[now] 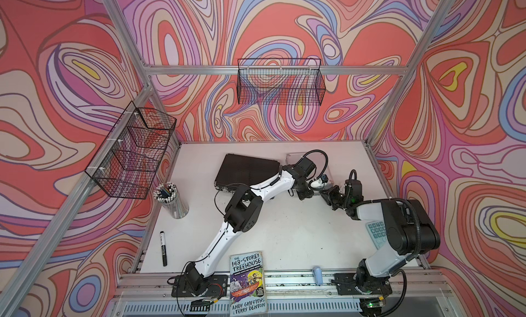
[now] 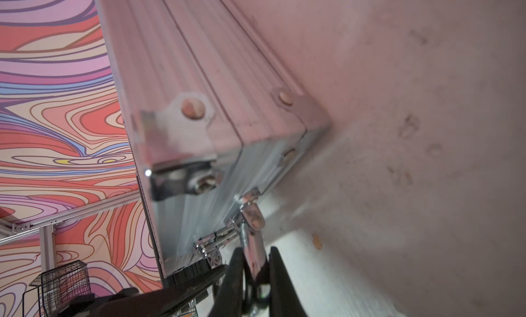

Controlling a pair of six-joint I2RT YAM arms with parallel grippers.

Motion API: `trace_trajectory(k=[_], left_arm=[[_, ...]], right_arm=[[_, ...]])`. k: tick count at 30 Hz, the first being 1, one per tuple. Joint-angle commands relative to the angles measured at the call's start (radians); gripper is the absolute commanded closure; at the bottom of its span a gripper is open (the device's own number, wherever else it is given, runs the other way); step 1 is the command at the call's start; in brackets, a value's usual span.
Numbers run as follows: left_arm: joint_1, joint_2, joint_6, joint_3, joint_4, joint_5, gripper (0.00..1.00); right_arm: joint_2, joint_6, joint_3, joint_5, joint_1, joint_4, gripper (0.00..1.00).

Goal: Open the poker set cases
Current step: Pick up the poker set case from the center of the board.

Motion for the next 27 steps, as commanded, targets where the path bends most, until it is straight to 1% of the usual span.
trace_trajectory(k=[1,6,10,12,14,16,18,20,23,25,27], left_arm=[[0.017,0.042,0.034,0.020,-0.043,-0.060,0.76],[0.017,0.045,0.041,0.015,-0.049,-0.067,0.80],[0.017,0.045,0.041,0.018,-0.049,-0.068,0.90],[0.017,0.044,0.037,0.021,-0.052,-0.067,0.98],[0.017,0.040,0.034,0.029,-0.054,-0.063,1.00],[0.017,0.034,0.031,0.035,-0.057,-0.049,1.00],[0.018,0.026,0.028,0.038,-0.056,-0.034,1.00],[0.019,0.019,0.021,0.044,-0.054,-0.009,1.00],[0.024,0.013,0.001,0.068,-0.059,0.034,1.00],[0.029,0.011,-0.017,0.092,-0.063,0.070,1.00],[0.035,0.009,-0.038,0.114,-0.060,0.102,1.00]], right_arm=[[-0.047,-0.012,0.039,-0.007,0.008,0.012,1.00],[-0.054,-0.005,0.054,-0.008,0.007,-0.004,0.99],[-0.057,-0.009,0.064,-0.008,0.008,-0.026,0.97],[-0.057,-0.009,0.065,-0.008,0.005,-0.032,0.96],[-0.059,-0.009,0.065,-0.008,0.005,-0.036,0.93],[-0.064,-0.013,0.066,-0.008,0.002,-0.040,0.88],[-0.071,-0.025,0.067,-0.006,-0.008,-0.059,0.81],[-0.087,-0.045,0.069,-0.008,-0.028,-0.083,0.71],[-0.127,-0.094,0.069,-0.003,-0.062,-0.137,0.62],[-0.155,-0.131,0.066,0.008,-0.083,-0.180,0.58],[-0.178,-0.158,0.057,0.011,-0.095,-0.206,0.57]])
